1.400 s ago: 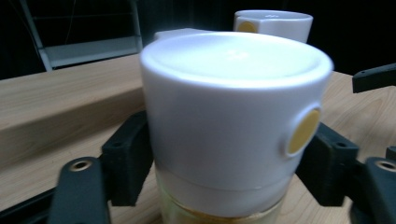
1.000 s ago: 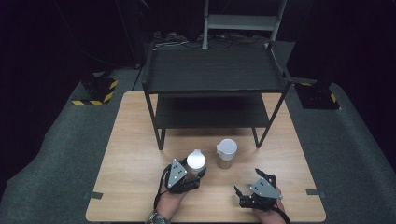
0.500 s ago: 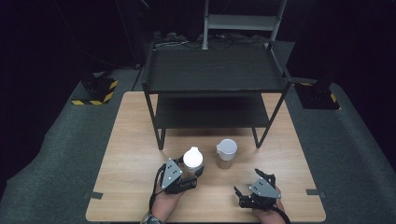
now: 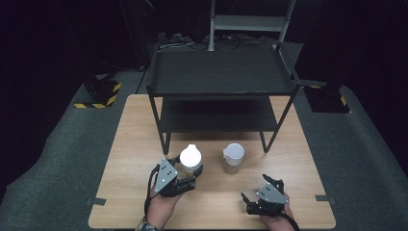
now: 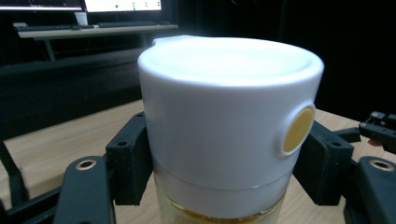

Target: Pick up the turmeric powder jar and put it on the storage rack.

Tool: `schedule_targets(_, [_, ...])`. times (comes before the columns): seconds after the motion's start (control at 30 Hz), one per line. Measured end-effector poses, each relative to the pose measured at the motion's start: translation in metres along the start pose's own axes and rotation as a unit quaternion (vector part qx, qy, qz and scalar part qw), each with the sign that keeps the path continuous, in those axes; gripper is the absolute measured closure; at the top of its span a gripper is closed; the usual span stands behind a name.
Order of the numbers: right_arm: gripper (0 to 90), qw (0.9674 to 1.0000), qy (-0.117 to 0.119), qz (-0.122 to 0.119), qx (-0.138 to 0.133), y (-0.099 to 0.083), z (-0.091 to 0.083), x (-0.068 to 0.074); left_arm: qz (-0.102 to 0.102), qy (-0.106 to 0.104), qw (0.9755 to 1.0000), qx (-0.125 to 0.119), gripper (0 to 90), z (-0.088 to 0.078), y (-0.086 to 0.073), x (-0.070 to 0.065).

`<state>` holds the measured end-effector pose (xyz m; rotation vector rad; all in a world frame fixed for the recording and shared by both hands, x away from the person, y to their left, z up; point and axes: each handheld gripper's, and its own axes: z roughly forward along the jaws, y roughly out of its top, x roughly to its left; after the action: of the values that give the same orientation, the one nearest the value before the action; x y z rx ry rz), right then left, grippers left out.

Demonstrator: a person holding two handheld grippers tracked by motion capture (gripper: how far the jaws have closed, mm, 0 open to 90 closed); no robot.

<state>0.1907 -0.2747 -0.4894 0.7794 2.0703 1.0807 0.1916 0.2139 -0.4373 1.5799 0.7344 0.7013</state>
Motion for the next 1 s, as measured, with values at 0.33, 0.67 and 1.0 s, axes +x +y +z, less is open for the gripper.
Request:
schedule_targets(0.33, [0.0,1.0,0.001,0.001,-0.001,0.0,0.0,0.0,0.005,0.008,0.9998,-0.016,30.5,-0.012,0.02,-0.001])
schedule_targets(0.67, [0.0,1.0,0.001,0.003,-0.001,-0.001,0.0,-0.001,0.001,0.012,0.9994,-0.032,30.5,-0.02,0.039,0.003])
schedule_targets(1.0, [0.0,1.0,0.001,0.003,-0.002,-0.001,0.0,-0.001,0.003,0.013,0.999,-0.043,30.5,-0.023,0.06,0.008])
